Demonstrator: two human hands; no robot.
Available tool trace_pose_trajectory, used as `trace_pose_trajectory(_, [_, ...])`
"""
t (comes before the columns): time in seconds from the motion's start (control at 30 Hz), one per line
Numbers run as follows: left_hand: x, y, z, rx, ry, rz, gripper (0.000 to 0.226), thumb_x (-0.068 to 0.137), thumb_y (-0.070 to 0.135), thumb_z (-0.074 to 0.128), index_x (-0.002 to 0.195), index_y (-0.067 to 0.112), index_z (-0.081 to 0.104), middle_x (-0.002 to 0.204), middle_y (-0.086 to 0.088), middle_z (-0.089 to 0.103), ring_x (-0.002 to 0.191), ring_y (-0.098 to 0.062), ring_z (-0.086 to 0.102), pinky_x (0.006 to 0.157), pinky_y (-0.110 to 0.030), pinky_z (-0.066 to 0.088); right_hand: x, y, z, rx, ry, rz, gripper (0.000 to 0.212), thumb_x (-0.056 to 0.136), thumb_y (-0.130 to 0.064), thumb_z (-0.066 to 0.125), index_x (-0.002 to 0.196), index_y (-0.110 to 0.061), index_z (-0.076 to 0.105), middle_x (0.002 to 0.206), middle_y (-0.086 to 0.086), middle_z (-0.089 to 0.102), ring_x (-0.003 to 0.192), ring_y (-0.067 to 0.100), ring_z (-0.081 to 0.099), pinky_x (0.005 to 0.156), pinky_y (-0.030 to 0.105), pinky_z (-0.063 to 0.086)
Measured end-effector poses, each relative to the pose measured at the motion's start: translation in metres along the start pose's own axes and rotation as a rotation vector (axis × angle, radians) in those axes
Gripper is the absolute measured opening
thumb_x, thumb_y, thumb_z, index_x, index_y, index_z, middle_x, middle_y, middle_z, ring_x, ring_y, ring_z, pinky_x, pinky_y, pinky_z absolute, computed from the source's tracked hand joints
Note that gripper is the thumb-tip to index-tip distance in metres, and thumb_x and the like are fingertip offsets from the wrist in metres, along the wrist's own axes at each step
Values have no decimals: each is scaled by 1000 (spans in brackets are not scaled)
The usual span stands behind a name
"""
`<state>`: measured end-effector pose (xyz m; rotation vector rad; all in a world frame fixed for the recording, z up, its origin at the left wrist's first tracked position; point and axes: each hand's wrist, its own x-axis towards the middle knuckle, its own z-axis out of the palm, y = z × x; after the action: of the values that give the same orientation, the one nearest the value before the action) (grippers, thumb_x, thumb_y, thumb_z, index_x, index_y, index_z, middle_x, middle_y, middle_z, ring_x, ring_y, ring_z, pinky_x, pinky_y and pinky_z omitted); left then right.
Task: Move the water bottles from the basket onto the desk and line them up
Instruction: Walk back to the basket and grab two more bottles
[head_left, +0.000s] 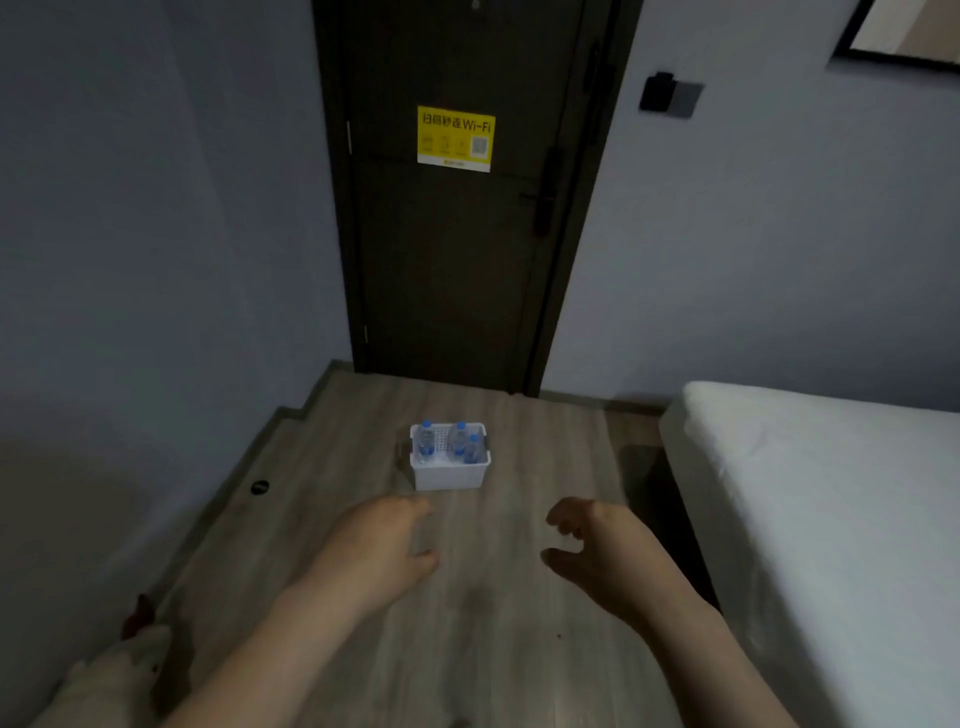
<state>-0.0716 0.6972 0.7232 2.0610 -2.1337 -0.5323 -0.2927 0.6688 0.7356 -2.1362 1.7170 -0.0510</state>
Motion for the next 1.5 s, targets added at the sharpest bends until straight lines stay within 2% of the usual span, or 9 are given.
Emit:
trace_pose_trajectory(0.2, [111,-9,-18,8,8,-55,48,85,45,60,129,29,53,126,2,61,116,-14,56,92,-21,42,122,20,-26,13,32,-39,40,85,-38,67,122,-27,58,118,-8,64,102,7,61,87,23,52])
trace_pose_trajectory(0.47, [231,-32,-30,-37,7,-97,52,85,44,61,133,28,50,129,5,58,118,-12,53,94,-19,39,256,35,-42,-3,-35,-57,39,83,-39,67,120,-29,59,115,-9,64,99,6,62,85,23,52])
trace_pose_trajectory(0.6, [290,-55,-36,-54,-16,-96,49,84,42,62,130,27,53,127,4,59,116,-12,55,92,-18,40,321,31,-38,-9,-54,-56,39,82,-40,68,118,-31,59,113,-9,64,96,6,62,81,22,52])
trace_pose_trajectory(0.73, [352,-87,-46,-97,-35,-91,40,82,36,63,120,27,60,117,3,64,105,-12,60,80,-16,40,386,22,-32,-6,-55,-36,37,83,-38,68,117,-31,59,113,-10,64,97,4,61,80,18,51])
trace_pose_trajectory(0.87, [410,-121,-66,-146,-37,-68,34,84,31,62,117,24,62,115,4,66,104,-12,61,85,-20,45,450,4,-33,6,-75,-1,36,83,-37,68,117,-31,59,114,-9,64,97,4,61,83,21,53])
trace_pose_trajectory(1.27, [538,-185,-74,-144,-205,-70,29,86,35,59,112,23,62,113,4,66,102,-12,61,84,-23,48,578,-7,-27,3,-140,71,36,84,-35,69,118,-28,60,113,-7,64,97,6,61,84,21,53])
trace_pose_trajectory(1.5, [605,-193,-65,-176,-221,-112,33,87,36,61,116,19,59,114,2,63,102,-13,59,88,-26,47,649,16,-30,-2,-192,48,35,85,-38,67,118,-31,58,114,-10,63,97,3,60,83,18,51])
